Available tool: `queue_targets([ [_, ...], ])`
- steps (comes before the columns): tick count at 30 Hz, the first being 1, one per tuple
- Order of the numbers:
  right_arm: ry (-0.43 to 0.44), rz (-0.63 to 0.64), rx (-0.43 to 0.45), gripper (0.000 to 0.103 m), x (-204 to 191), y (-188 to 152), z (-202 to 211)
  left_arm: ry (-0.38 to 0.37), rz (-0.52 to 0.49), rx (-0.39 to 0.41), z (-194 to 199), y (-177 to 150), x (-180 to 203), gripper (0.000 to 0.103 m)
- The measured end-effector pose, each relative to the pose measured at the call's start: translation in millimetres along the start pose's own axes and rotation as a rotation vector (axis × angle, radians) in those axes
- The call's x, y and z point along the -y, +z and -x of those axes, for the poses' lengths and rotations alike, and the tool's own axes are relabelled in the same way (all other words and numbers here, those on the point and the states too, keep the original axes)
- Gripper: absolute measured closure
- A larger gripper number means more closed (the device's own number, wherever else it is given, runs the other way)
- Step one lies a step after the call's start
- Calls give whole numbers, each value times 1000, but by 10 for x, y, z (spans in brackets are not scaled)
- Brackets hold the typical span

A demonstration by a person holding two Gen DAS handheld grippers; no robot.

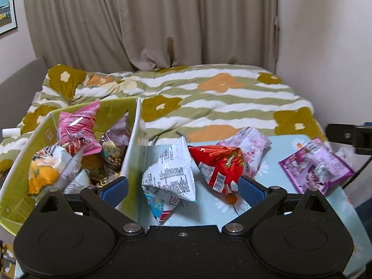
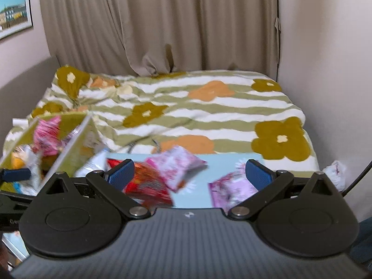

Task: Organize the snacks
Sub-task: 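Move both tools back over the remaining snack bags, then grasp a white-blue printed bag with the left tool while the right tool grasps a lilac bag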

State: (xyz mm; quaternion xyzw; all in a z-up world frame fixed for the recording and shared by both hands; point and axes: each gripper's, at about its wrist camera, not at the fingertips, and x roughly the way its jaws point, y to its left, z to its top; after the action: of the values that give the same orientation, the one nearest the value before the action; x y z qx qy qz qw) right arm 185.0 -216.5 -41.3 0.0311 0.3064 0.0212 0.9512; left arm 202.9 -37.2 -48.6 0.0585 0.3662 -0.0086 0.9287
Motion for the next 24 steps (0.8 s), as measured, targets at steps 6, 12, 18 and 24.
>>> queue_targets([
  [6, 5, 9, -63, 0, 386, -64, -334, 113, -40, -14, -337, -23, 230, 1],
  [12, 20, 23, -116, 0, 573, -155, -654, 217, -102, -28, -712, -22, 383, 2],
  [18, 22, 42, -157, 0, 683, -252, -930, 284, -146, -68, -1051, -32, 450, 3],
  [24, 36, 57, -183, 0, 720, -312, -1118, 315, -166, -117, -1288, -62, 459, 7],
])
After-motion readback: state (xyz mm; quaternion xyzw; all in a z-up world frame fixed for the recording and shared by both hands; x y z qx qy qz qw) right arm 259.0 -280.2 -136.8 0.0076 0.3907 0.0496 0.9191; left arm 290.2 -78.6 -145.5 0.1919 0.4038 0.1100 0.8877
